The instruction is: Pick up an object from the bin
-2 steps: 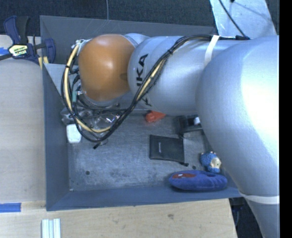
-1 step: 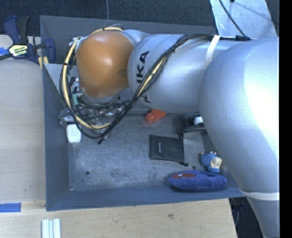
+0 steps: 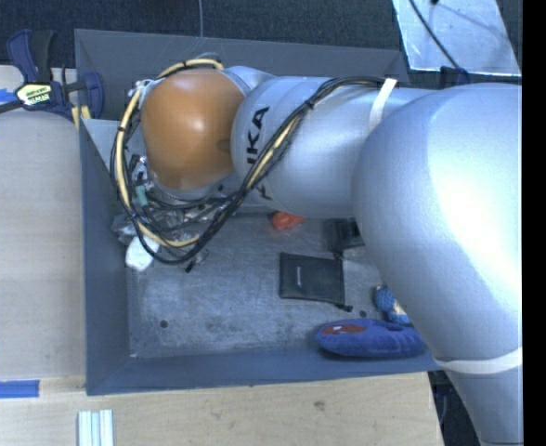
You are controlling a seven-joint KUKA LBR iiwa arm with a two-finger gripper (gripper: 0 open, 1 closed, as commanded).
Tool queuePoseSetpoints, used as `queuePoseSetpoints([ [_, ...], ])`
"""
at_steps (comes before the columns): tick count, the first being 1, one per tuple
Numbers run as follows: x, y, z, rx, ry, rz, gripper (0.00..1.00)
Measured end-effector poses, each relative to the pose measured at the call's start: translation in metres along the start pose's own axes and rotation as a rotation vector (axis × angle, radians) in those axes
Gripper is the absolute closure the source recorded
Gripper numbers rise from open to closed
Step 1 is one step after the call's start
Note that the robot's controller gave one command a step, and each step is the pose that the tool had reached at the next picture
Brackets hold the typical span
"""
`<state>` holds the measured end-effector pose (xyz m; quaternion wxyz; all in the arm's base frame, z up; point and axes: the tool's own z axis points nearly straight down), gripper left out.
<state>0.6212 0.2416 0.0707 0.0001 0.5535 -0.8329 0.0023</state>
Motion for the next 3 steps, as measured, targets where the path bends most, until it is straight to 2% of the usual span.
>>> queuePoseSetpoints([
  [1, 0.004, 0.011, -0.001, -0.001, -0.003, -0.302, 0.0],
  [2, 0.003, 0.013, 0.0, -0.005, -0.004, -0.301, 1.0],
  [3, 0.002, 0.01, -0.113, 0.006, -0.012, -0.298, 1.0],
])
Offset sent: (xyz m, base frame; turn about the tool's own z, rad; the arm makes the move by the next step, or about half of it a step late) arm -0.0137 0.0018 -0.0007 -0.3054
